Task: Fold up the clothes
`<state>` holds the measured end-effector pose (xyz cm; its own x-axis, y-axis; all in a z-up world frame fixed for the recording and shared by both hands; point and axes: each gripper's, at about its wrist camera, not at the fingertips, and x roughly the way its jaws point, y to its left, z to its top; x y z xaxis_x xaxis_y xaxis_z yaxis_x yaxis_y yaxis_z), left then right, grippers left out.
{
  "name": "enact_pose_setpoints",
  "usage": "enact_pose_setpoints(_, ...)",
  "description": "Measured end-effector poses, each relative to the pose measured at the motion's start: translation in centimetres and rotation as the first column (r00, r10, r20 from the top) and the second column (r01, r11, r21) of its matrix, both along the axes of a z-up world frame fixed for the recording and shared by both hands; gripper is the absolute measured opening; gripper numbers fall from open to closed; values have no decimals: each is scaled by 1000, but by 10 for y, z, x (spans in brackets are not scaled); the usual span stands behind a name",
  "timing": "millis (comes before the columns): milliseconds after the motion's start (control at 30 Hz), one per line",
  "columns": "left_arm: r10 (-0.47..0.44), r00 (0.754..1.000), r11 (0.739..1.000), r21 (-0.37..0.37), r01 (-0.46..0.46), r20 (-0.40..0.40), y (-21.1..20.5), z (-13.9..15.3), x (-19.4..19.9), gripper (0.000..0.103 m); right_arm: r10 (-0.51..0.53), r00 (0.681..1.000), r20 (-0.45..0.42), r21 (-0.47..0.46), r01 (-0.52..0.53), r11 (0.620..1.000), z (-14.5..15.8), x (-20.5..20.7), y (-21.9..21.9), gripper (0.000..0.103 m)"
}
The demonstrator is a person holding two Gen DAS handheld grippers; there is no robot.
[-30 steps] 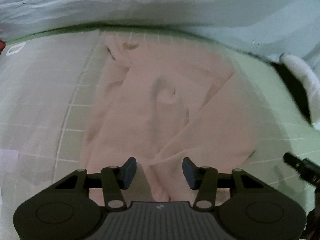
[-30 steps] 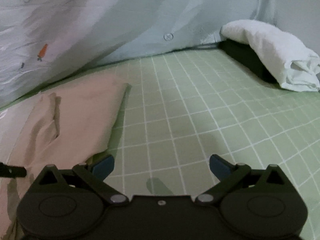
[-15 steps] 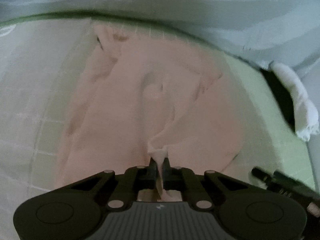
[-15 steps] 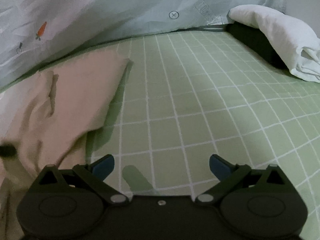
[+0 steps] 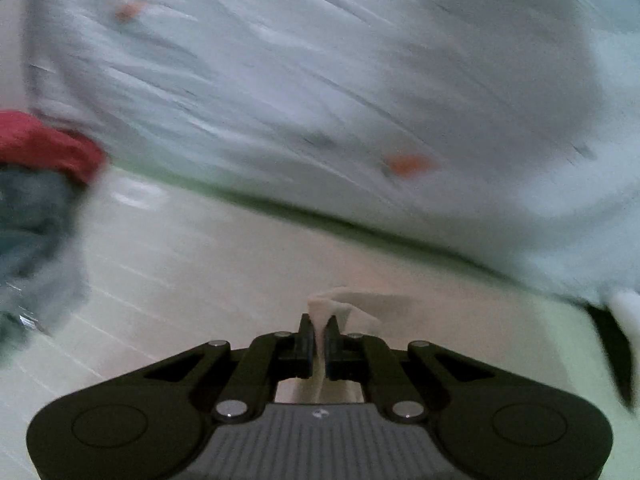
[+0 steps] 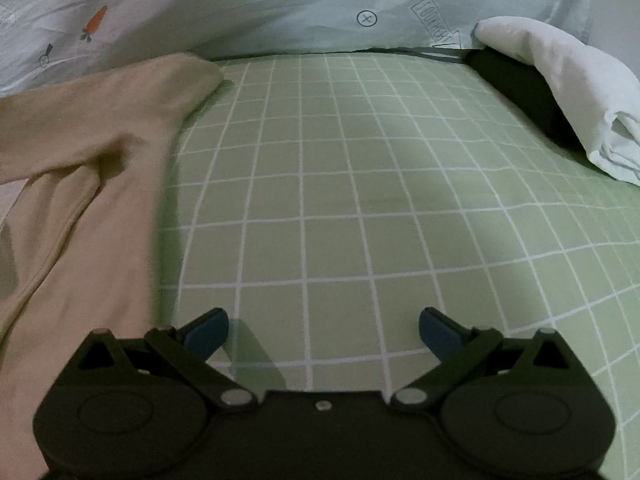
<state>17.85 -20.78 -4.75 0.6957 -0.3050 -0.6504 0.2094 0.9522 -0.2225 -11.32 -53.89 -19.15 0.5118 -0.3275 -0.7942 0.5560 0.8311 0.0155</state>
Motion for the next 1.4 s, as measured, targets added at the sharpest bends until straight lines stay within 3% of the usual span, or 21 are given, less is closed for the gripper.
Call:
enact_pose_setpoints(33, 60, 998, 998, -2, -60, 3, 10, 1, 8, 8, -2, 1000, -1, 0, 2, 1000, 0, 0, 0, 103)
enact_pose_setpoints(100, 167, 986, 986, 27, -167, -20, 23, -3, 15, 25, -4, 1000, -3, 1, 4, 1000, 1, 1, 2, 103)
enact_pose_setpoints(133, 198, 980, 980, 37, -197, -29, 27, -6, 14, 38, -5, 1000, -4, 1, 5, 1000, 1, 1, 2, 103)
enact_pose_setpoints(167, 204, 978, 979, 35, -203, -37, 29, -10, 9, 49, -4, 1000, -3, 2, 4, 1000, 1, 1, 3, 103)
enact_pose_setpoints(233, 189, 980, 982, 27, -188, -61, 29, -18, -6, 56, -7, 1000, 5, 4, 7, 1000, 3, 0, 5, 103)
enact_pose_setpoints(367, 49, 984, 996, 80, -35, -173, 6, -49, -49, 58, -3, 999, 48, -15, 4, 1000, 12, -2, 13, 103)
enact_pose_setpoints(467, -41, 967, 988, 135, 77, -253, -14, -72, -86, 58, 17, 997, 79, -40, -14, 999, 24, -4, 24, 102)
enact_pose_setpoints(533, -114, 949, 969, 180, 172, -296, -31, -85, -112, 58, 43, 994, 102, -46, -39, 998, 30, -6, 33, 102)
enact_pose_setpoints(667, -225, 926, 898, 304, 318, -304, -50, -97, -150, 58, 110, 986, 128, -28, -107, 994, 37, -6, 51, 101)
enact_pose_setpoints(733, -237, 922, 887, 317, 334, -307, -44, -99, -154, 59, 144, 983, 116, -17, -143, 990, 36, -5, 61, 100)
enact_pose_setpoints(833, -228, 921, 891, 314, 328, -315, -30, -100, -161, 60, 188, 977, 101, 23, -191, 981, 32, -6, 76, 90)
enact_pose_setpoints(967, -223, 917, 892, 311, 328, -330, -15, -99, -175, 60, 187, 979, 86, 52, -192, 980, 28, -12, 90, 86)
enact_pose_setpoints(1067, -238, 907, 889, 299, 347, -346, -5, -98, -179, 61, 152, 986, 63, 75, -156, 985, 23, -17, 93, 66)
enact_pose_setpoints(1133, -250, 899, 889, 282, 361, -360, 0, -102, -182, 62, 136, 989, 62, 94, -141, 985, 20, -22, 95, 45)
enact_pose_setpoints(1167, -251, 895, 894, 266, 360, -369, 3, -103, -182, 62, 132, 989, 64, 100, -138, 985, 19, -24, 96, 41)
enact_pose_setpoints(1233, -243, 889, 912, 222, 346, -387, 12, -104, -178, 63, 127, 990, 56, 92, -132, 987, 18, -25, 100, 13)
enact_pose_setpoints(1400, -271, 879, 905, 207, 372, -391, 14, -106, -178, 65, 143, 987, 72, 44, -146, 988, 27, -32, 113, 6)
